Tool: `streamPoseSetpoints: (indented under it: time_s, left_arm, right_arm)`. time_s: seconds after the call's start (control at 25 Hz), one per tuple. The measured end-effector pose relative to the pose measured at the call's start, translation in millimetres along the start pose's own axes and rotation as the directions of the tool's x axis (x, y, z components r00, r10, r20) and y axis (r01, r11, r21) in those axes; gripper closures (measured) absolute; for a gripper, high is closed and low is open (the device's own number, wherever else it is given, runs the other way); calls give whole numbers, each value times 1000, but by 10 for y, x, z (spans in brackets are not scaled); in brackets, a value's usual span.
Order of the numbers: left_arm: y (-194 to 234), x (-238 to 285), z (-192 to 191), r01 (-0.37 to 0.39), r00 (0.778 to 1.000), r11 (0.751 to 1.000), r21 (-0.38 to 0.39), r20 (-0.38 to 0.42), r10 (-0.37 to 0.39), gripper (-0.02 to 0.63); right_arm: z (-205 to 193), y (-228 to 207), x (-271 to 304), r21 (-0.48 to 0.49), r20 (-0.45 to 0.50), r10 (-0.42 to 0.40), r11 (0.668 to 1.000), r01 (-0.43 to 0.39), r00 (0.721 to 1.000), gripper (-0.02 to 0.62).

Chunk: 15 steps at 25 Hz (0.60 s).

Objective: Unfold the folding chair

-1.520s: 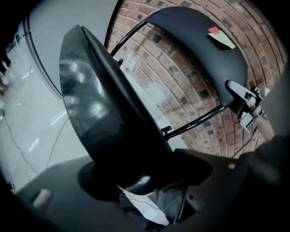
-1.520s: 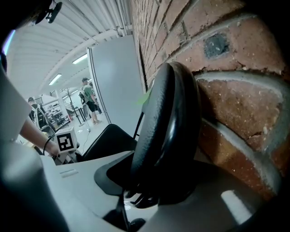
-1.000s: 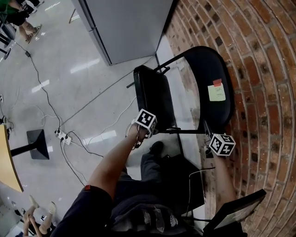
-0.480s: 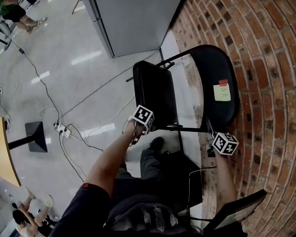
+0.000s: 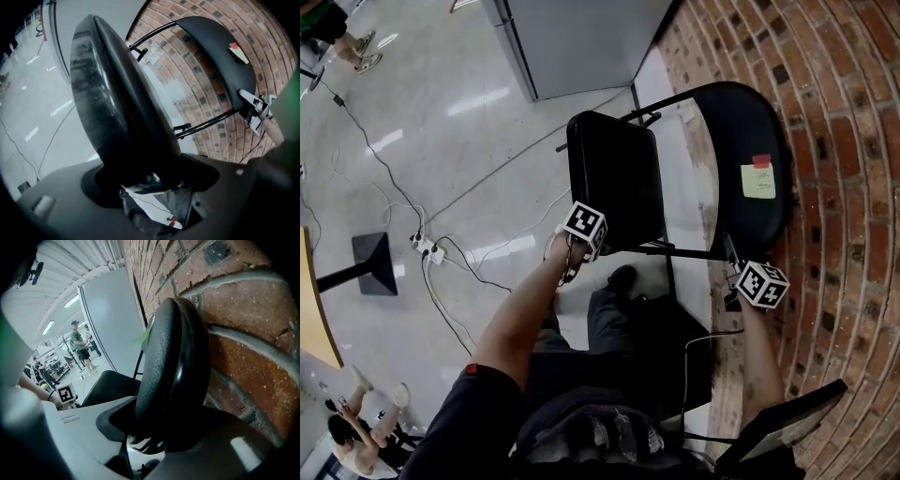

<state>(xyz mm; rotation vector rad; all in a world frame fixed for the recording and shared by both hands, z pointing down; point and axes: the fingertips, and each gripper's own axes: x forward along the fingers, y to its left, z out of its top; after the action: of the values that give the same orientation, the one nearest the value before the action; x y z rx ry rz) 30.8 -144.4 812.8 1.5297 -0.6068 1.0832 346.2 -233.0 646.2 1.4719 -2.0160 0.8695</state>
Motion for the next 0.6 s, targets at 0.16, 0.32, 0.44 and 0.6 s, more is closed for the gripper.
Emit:
streamPoseSetpoints:
  time_s: [0.16,0.32,0.44,0.6]
  left_arm:
    - [99,25,-47,2,1000,1000,-11,9,-2,222]
    - [244,88,-135,-5,1000,999,-45,-9,4,219]
    - [417,200,-194,-11,1000,999,-53,-11,10,219]
    - [454,170,-258,-4,1000,996,-86,-20,2,217]
  right_arm:
    - [-34,28,26,7,-4,5,1000,-5,1000,440]
    - [-128,45,119,12,-17,11,1000,-11,1000,437]
    - [-264,57,246,23,-30,13,1000,-13,999,434]
    - [-248,78,239,34,-37,14,999,-13,999,431]
